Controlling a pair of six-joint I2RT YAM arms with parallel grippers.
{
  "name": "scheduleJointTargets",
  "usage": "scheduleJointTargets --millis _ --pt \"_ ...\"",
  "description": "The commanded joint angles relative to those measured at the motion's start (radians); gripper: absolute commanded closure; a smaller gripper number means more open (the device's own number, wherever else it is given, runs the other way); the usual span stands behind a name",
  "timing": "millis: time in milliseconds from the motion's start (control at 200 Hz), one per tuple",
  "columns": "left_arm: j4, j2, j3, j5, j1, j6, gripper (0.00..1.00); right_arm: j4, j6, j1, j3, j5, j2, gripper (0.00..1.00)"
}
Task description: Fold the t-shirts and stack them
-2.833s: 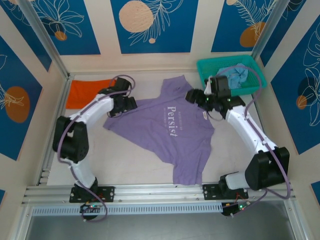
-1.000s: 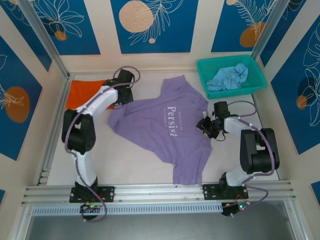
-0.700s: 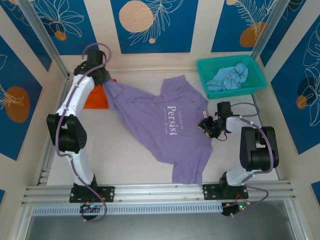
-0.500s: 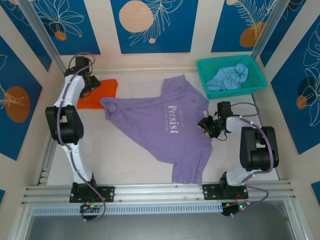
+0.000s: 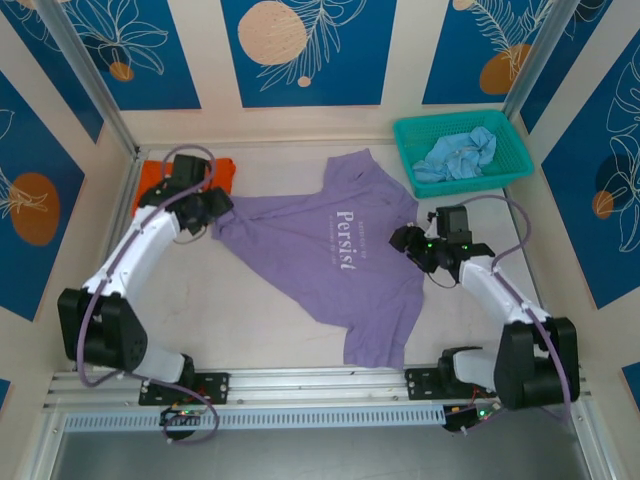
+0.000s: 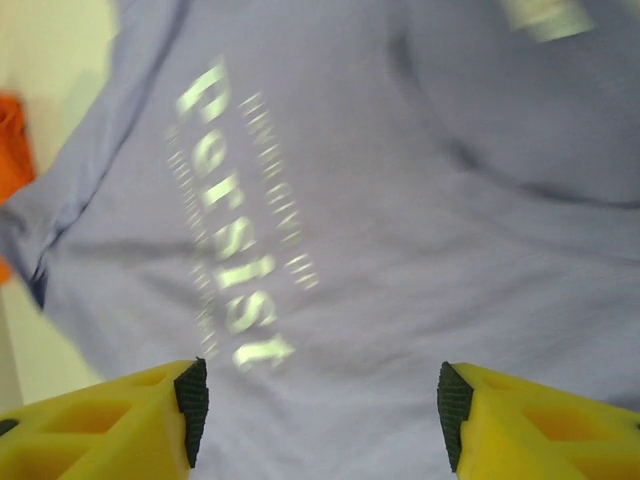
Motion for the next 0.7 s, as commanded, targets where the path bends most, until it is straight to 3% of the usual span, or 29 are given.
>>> scheduleJointTargets --millis 0,145,290,480,695 --pt "0.055 -0.053 -0.166 0.014 -0.008 0.012 0.3 -0.059 -0.028 0.181 0.031 0.001 -0.024 0.34" --pt "0.024 -0.194 -0.325 -0.066 -0.018 0.028 0.31 -0.072 0.013 0.514 0.118 0.127 0.08 0.35" --pt "-0.018 -0.309 -0.422 -0.17 -0.018 0.006 0.32 -0.207 0.018 0.726 0.357 0.253 0.375 0.4" --pt "-0.027 -0.4 -0.494 -0.221 -0.018 -0.037 0.33 -0.38 -0.03 0.818 0.771 0.329 0.789 0.45" --pt "-0.031 -0.451 -0.516 -0.24 -0.015 -0.012 0.35 -0.497 -0.058 0.824 1.047 0.36 1.033 0.47"
